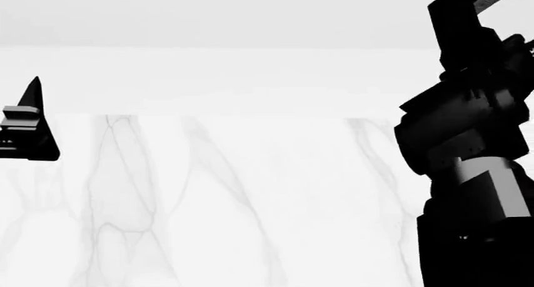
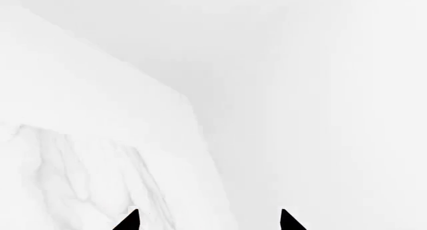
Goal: Pick up the book on the left and place it on top of the shelf.
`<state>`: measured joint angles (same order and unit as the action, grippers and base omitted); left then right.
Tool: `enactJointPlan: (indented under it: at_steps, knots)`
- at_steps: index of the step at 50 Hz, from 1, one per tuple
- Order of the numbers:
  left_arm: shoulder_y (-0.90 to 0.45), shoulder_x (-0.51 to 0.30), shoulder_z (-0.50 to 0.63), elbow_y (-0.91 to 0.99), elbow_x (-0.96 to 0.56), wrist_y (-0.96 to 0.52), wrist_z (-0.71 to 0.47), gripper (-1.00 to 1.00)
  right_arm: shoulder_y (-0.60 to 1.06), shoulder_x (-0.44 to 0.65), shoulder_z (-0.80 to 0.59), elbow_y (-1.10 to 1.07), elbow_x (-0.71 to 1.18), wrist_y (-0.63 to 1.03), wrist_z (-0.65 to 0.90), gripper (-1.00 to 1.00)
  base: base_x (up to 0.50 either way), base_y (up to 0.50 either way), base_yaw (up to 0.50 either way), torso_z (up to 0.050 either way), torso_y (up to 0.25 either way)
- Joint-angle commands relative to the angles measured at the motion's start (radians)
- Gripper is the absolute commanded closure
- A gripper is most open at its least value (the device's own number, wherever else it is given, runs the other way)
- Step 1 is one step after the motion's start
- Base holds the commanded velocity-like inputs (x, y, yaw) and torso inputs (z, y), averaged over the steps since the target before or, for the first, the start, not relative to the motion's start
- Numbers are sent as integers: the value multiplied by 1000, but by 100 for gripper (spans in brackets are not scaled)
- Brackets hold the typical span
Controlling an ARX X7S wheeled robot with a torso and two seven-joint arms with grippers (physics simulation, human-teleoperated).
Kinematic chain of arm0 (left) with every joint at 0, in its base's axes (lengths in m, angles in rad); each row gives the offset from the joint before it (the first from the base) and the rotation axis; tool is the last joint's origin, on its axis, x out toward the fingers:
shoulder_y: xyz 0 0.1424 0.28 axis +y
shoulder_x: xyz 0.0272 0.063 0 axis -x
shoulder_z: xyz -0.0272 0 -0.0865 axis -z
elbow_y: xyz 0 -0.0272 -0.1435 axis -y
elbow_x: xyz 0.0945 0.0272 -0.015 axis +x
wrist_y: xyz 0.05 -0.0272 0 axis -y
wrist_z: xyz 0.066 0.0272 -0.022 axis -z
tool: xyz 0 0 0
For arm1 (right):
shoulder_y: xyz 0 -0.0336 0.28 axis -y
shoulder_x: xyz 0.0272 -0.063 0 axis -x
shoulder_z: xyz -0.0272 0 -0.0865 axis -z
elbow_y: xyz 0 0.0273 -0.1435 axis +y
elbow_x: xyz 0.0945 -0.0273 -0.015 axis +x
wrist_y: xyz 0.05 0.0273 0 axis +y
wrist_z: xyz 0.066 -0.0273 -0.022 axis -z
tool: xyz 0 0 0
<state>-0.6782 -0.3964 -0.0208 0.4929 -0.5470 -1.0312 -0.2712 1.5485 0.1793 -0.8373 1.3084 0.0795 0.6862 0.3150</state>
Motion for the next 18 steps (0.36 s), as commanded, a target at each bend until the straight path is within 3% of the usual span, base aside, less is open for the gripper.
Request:
enactJointPlan:
  at_steps: [1, 5, 18]
  knots:
    - [-4, 1, 8, 2, -3, 1, -3, -100, -87, 43, 297, -155, 207, -161, -175, -100, 0, 0, 0, 0, 0]
    - [-4, 0, 6, 2, -5, 6, -2, -100, -268, 144, 400, -678, 366, 39, -165, -100, 0, 0, 0, 0, 0]
    - [-5, 2, 11, 2, -8, 18, -1, -100, -469, 207, 483, -991, 524, 97, -196, -100, 0, 0, 0, 0, 0]
